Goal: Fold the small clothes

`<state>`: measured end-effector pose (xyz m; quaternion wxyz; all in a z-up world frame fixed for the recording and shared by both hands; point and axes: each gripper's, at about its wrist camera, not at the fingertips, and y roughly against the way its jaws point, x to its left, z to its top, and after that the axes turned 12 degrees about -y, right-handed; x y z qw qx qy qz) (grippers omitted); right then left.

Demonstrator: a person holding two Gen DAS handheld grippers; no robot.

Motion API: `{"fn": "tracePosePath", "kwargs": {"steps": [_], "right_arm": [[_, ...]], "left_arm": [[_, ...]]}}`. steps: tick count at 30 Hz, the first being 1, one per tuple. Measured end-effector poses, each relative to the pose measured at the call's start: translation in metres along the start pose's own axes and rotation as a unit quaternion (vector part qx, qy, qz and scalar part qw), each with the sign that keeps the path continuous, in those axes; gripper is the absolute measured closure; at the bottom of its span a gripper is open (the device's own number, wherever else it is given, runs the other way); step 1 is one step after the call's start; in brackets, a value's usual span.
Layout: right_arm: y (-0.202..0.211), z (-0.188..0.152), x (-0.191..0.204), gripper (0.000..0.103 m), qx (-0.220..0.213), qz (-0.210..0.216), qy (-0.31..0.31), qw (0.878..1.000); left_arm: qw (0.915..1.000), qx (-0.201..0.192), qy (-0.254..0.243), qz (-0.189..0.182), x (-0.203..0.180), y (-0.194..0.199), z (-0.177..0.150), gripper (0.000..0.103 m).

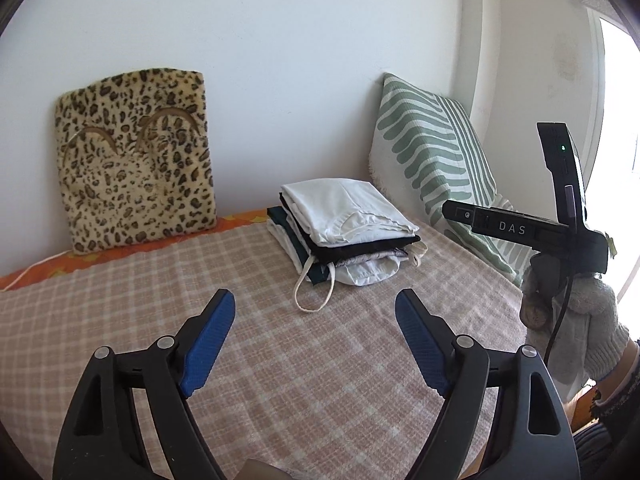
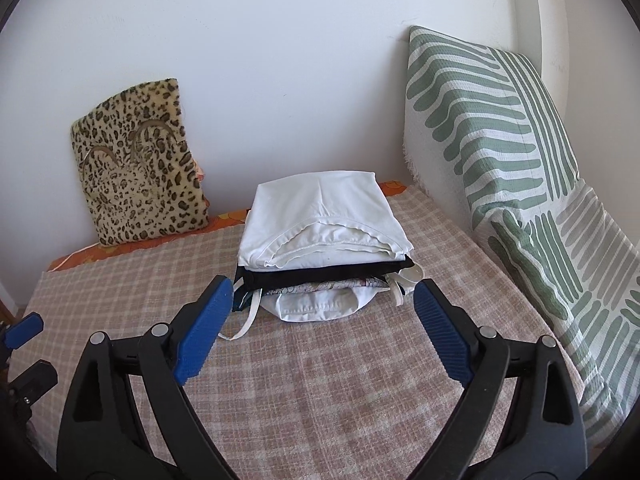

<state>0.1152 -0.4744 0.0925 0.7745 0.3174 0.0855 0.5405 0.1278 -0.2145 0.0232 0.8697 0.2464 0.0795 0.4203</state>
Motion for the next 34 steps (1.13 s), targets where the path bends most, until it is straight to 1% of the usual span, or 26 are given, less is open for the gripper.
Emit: {"fn": "tracePosePath", "kwargs": {"steps": [2,4,6,12,16,18,27,34], "right_arm": [[0.005,-0.008,0.003,0.009,-0.005,-0.004,-0.007,1.0],[0.007,-0.014,0.005,0.009,-0.008,-0.009,-0.013,1.0],[0.009,-0.018,0.006,0.009,-0.013,-0.016,-0.015,1.0],[0.011,-0.026,0.011,0.009,-0.022,-0.02,-0.011,0.999],[0.01,-0.028,0.011,0.009,-0.02,-0.018,-0.015,1.0],[0.009,-0.027,0.012,0.008,-0.021,-0.018,-0.014,1.0],[0.006,-0.025,0.011,0.008,-0.023,-0.015,-0.018,0.999],[0.005,-0.026,0.012,0.008,-0.022,-0.016,-0.016,1.0]], "left_arm": [[0.9999,-0.007,-0.006,0.006,0.0,0.006,-0.006,0.011],[0.9999,-0.004,-0.006,0.011,0.0,0.011,-0.011,0.004],[1.0,0.002,0.002,0.009,0.003,0.013,-0.014,0.001],[0.9994,0.021,0.023,0.013,0.013,0.012,-0.022,0.001],[0.9988,0.019,0.019,0.041,0.015,0.013,-0.025,0.001],[0.9986,0.015,0.012,0.05,0.015,0.013,-0.027,0.001],[0.9982,0.023,0.021,0.05,0.022,0.009,-0.029,0.001],[0.998,0.028,0.011,0.055,0.022,0.006,-0.03,0.001]]}}
